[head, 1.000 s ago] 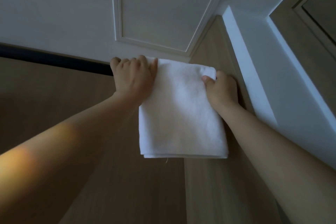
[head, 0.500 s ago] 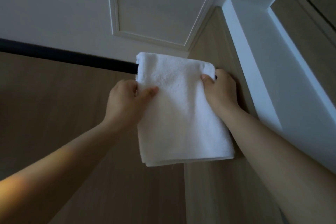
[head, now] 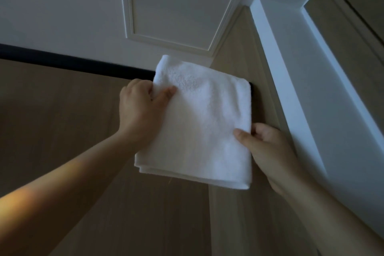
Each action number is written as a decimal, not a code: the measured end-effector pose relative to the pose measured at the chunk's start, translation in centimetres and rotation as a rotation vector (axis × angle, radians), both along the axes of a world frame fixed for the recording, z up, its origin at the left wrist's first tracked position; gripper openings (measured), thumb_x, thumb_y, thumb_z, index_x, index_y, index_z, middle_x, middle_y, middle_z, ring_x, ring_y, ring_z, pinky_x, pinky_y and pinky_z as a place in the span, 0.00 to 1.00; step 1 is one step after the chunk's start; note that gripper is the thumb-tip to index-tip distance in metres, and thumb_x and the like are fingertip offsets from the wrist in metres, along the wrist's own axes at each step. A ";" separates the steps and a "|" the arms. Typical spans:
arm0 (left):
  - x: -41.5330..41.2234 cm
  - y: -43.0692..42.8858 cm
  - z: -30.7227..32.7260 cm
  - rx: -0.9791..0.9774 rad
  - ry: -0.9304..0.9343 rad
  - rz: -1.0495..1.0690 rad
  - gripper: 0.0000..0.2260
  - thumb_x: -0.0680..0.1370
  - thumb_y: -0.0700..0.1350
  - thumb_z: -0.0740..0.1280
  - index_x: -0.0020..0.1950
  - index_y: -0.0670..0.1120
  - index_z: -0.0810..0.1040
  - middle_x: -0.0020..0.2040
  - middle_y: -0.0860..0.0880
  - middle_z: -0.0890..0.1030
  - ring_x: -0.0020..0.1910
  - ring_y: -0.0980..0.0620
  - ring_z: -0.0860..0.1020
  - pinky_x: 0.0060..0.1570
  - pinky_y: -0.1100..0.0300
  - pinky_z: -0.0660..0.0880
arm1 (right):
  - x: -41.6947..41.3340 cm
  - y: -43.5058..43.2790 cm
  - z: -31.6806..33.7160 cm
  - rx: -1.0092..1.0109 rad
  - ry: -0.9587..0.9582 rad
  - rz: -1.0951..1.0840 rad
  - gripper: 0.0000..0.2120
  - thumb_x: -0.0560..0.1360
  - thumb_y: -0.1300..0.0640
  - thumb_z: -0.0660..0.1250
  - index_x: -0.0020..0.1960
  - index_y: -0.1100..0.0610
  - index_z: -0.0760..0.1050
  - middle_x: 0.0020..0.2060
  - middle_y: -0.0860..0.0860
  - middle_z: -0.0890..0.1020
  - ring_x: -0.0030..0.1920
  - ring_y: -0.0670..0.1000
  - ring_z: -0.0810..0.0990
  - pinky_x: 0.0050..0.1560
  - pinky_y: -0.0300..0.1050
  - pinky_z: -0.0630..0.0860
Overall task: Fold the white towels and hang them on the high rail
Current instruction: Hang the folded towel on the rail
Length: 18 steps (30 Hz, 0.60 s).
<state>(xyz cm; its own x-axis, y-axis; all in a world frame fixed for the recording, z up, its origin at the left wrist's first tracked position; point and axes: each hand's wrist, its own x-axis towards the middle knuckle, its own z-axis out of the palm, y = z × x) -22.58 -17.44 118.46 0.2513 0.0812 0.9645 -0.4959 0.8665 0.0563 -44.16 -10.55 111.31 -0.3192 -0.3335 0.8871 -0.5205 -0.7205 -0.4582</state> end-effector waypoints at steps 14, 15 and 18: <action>-0.4 1.6 7.5 0.258 0.029 0.555 0.30 0.80 0.63 0.50 0.62 0.41 0.76 0.63 0.40 0.74 0.67 0.38 0.67 0.72 0.42 0.52 | 1.2 -2.8 8.1 -0.157 -0.062 -0.220 0.11 0.81 0.52 0.62 0.50 0.60 0.74 0.39 0.50 0.76 0.36 0.45 0.73 0.31 0.39 0.64; -0.4 1.4 7.1 0.223 0.033 0.562 0.30 0.80 0.64 0.50 0.61 0.41 0.76 0.63 0.39 0.74 0.67 0.37 0.67 0.72 0.42 0.52 | 1.0 -3.1 7.7 -0.148 -0.064 -0.214 0.11 0.81 0.51 0.62 0.50 0.59 0.74 0.38 0.49 0.75 0.35 0.45 0.73 0.31 0.39 0.64; -0.4 0.8 5.6 0.105 0.046 0.533 0.29 0.80 0.65 0.51 0.54 0.40 0.77 0.59 0.39 0.76 0.64 0.37 0.70 0.72 0.43 0.54 | 0.6 -3.6 6.6 -0.137 -0.051 -0.197 0.11 0.81 0.51 0.61 0.49 0.58 0.75 0.38 0.49 0.76 0.37 0.46 0.74 0.32 0.39 0.64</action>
